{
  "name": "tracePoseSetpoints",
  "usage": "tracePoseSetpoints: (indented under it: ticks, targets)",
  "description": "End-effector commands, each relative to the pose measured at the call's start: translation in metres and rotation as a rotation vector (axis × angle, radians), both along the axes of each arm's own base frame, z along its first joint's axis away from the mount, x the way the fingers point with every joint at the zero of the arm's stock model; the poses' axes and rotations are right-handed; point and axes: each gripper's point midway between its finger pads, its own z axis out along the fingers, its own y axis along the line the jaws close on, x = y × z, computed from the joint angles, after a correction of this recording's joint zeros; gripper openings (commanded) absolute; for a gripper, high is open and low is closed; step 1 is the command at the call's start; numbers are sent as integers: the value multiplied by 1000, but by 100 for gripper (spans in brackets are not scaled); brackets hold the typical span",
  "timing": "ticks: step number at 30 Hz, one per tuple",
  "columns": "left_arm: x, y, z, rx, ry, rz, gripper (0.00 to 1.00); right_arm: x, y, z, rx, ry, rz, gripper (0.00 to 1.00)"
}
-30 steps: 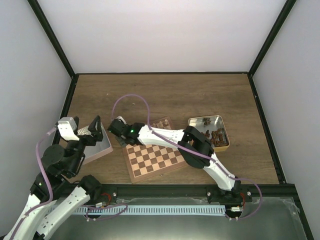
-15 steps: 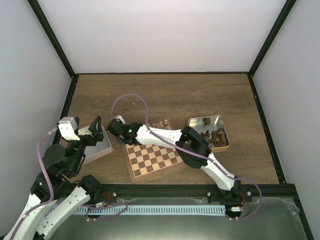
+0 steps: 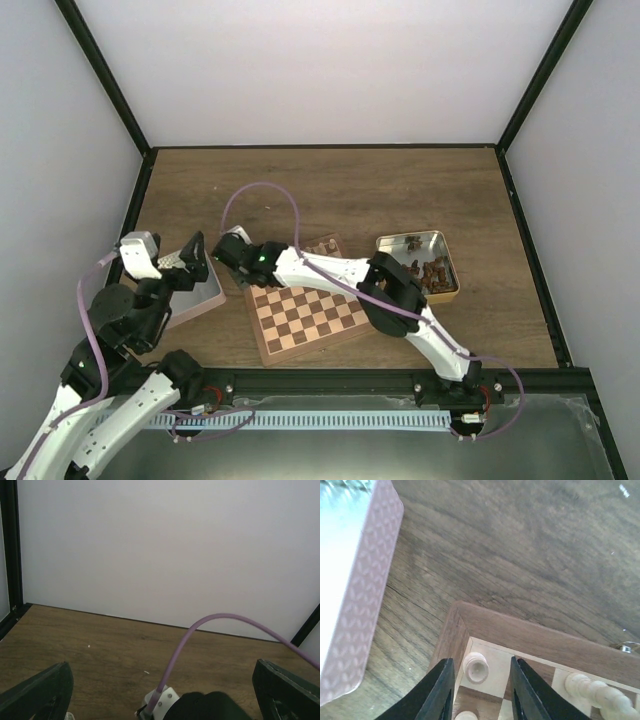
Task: Set up the chess pieces on the board
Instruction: Place the chess piece on the chessboard, then reset both arms
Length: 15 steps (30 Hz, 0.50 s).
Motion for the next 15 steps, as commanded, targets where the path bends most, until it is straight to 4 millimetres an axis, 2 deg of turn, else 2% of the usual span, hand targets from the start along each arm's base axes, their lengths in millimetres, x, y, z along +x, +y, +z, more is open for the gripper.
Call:
tracePoseSetpoints:
  ticks: [1, 4, 8, 9, 11, 14, 15]
  targets:
    - [-3, 3, 10, -29, 7, 6, 100, 4, 5, 78, 167, -50, -42, 33]
    - [-4, 4, 10, -45, 29, 4, 100, 4, -11, 96, 223, -52, -90, 35]
    - [-6, 3, 5, -63, 68, 0, 100, 1, -52, 119, 310, -62, -172, 43]
    - [-6, 3, 3, -68, 77, -4, 100, -1, -67, 120, 323, -65, -197, 46]
    - [-6, 1, -2, -75, 102, -8, 100, -6, -101, 136, 380, -81, -254, 50]
    - [-6, -1, -10, -84, 131, -16, 100, -15, -154, 139, 407, -107, -336, 56]
    - [-6, -2, -12, -88, 136, -20, 100, -19, -174, 133, 398, -113, -362, 58]
